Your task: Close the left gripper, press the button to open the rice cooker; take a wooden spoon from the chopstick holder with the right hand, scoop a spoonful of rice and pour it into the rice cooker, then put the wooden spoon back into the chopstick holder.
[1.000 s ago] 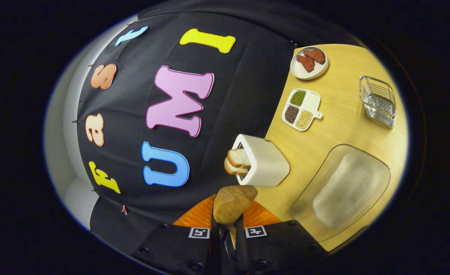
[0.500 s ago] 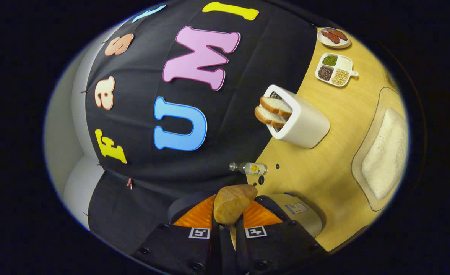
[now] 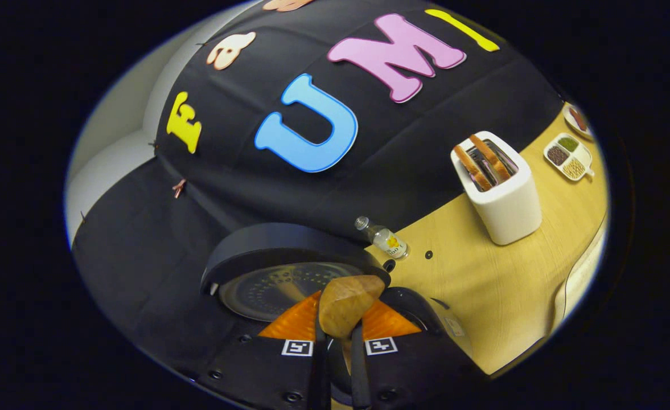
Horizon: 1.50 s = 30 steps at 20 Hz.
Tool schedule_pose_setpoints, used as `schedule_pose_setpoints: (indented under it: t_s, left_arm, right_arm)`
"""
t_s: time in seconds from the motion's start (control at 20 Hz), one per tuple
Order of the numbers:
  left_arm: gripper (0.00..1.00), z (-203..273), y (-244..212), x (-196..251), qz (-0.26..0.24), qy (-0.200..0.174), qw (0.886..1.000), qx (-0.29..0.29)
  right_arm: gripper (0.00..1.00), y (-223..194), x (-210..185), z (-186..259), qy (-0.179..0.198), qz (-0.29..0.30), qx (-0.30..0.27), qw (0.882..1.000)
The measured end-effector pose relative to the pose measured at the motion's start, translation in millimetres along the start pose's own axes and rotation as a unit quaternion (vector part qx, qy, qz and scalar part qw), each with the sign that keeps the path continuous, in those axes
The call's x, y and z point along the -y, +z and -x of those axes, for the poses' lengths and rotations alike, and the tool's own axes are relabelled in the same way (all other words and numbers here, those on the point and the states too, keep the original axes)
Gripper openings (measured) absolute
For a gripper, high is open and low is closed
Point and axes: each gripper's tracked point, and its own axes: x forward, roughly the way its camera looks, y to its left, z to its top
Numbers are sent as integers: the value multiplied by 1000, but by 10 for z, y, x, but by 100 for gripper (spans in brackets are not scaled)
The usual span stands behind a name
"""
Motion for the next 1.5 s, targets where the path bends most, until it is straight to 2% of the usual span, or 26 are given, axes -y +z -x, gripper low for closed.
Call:
schedule_pose_setpoints:
  t_s: [0.1, 0.25, 0.45, 0.55, 0.6, 0.65, 0.7, 0.75, 0.8, 0.95, 1.05, 1.15, 1.25, 1.5]
  left_arm:
    - [97, -3, -18, -57, -3, 5, 1000, -2]
    - [96, 22, -53, -128, -8, 11, 1000, -8]
    - [96, -4, -92, -142, -8, 14, 1000, -17]
    - [96, 6, -97, -140, -12, 15, 1000, -17]
    - [96, -10, -84, -132, -14, 14, 1000, -16]
    - [96, -9, -80, -134, -16, 13, 1000, -15]
    - [96, -9, -84, -130, -18, 12, 1000, -15]
    - [96, -16, -90, -127, -15, 10, 1000, -17]
    - [96, -18, -84, -129, -12, 9, 1000, -17]
    - [96, -7, -19, -142, -12, 12, 1000, -7]
    - [96, 6, -8, -147, -15, 14, 1000, -3]
    - [96, 14, -24, -138, -16, 14, 1000, -4]
    - [96, 26, -29, -117, -16, 13, 1000, -3]
    - [96, 50, 45, -8, -24, 12, 1000, 9]
  right_arm:
    - [18, -121, -65, -81, 4, 55, -6, 998]
    - [18, -229, -105, -133, 12, 138, -6, 990]
    - [18, -434, -202, -233, 33, 209, -25, 977]
    - [18, -504, -258, -235, 48, 266, -22, 963]
    - [13, -538, -281, -233, 56, 294, -22, 954]
    - [18, -595, -311, -227, 64, 317, -27, 946]
    - [18, -675, -351, -206, 74, 334, -33, 939]
    - [14, -742, -391, -194, 84, 350, -38, 932]
    - [18, -780, -425, -170, 93, 370, -39, 924]
    - [18, -927, -522, -98, 118, 431, -38, 894]
    - [18, -1044, -532, -41, 130, 450, -48, 882]
    - [18, -1059, -544, -7, 132, 451, -52, 881]
    - [18, -984, -590, -2, 130, 439, -43, 888]
    - [18, -607, -612, 87, 101, 366, -19, 925]
